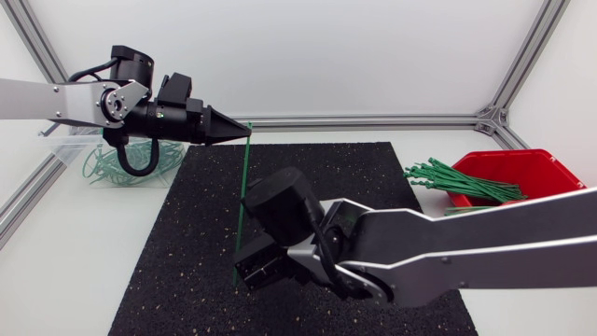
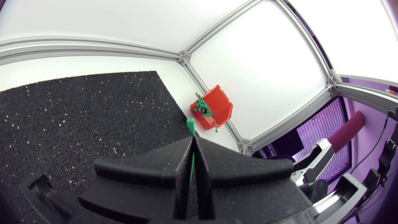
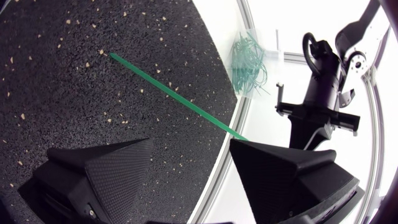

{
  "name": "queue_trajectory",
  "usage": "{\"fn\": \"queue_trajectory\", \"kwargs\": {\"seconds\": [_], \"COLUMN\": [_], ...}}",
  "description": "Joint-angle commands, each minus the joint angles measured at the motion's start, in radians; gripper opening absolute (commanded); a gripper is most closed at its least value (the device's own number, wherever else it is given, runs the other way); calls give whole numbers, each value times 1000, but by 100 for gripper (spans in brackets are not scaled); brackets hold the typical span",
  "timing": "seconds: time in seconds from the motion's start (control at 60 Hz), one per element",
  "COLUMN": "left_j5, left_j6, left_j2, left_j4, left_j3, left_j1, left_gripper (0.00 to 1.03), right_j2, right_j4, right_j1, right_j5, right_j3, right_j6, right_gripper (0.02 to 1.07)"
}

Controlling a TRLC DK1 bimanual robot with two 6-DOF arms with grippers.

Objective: Take a green cable tie from the red box, thread the tail through the head to close it, then place it in the transparent bin on the left.

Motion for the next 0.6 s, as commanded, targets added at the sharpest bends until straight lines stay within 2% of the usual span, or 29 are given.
{"fn": "queue_trajectory", "kwargs": {"seconds": [0.0,0.1,0.233,0.383,0.517,0.583], "left_j5": [0,-19,-31,-49,-51,-59], "left_j6": [51,111,154,205,220,255], "left_j2": [33,54,77,83,99,114], "left_j4": [-43,-128,-184,-261,-287,-333], "left_j3": [42,71,89,115,143,167], "left_j1": [-1,-10,-17,-35,-38,-41], "left_gripper": [3,3,3,3,3,3], "right_j2": [44,79,134,197,206,208], "right_j4": [45,169,304,380,412,419], "right_j1": [9,9,4,-11,1,12], "right_j5": [16,25,44,45,45,45], "right_j3": [-14,-24,-25,-13,-25,-33], "right_j6": [-76,-165,-281,-378,-402,-406], "right_gripper": [92,92,92,92,91,87]}}
